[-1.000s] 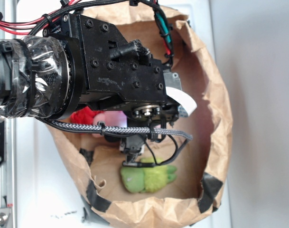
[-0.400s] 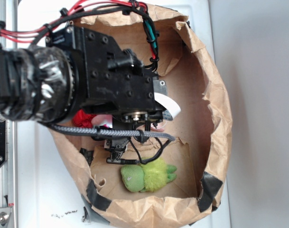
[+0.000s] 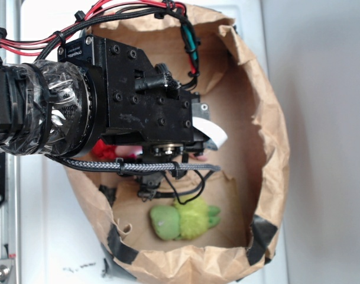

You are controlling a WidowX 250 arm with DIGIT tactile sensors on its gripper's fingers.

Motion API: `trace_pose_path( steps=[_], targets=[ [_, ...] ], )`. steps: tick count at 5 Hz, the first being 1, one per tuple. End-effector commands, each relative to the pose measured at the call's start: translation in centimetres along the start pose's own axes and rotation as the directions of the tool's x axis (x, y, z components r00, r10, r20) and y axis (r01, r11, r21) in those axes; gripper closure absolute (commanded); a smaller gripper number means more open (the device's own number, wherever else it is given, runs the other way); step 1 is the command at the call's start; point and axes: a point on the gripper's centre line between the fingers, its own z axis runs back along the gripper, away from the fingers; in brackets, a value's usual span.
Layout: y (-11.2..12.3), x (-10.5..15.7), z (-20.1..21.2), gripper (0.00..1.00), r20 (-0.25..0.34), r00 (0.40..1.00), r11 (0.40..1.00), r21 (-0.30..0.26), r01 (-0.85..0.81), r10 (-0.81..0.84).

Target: Grab the pink bunny.

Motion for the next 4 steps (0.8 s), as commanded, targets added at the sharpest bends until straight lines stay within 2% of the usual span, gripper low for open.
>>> trace_pose_path(
  steps=[1, 2, 3, 4],
  targets=[
    [0.1, 1.2, 3.4, 1.0, 0.071, 0.998, 1.0, -0.03, 0.001, 0.001],
    [-1.8, 1.6, 6.6, 1.0, 0.105, 0.994, 0.998, -0.064, 0.01, -0.003],
    [-3.1, 2.0, 10.5, 1.0, 0.158, 0.987, 0.999, -0.047, -0.023, 0.03],
    [-2.5, 2.6, 12.7, 1.0, 0.201, 0.974, 0.995, -0.04, -0.095, 0.101]
  ],
)
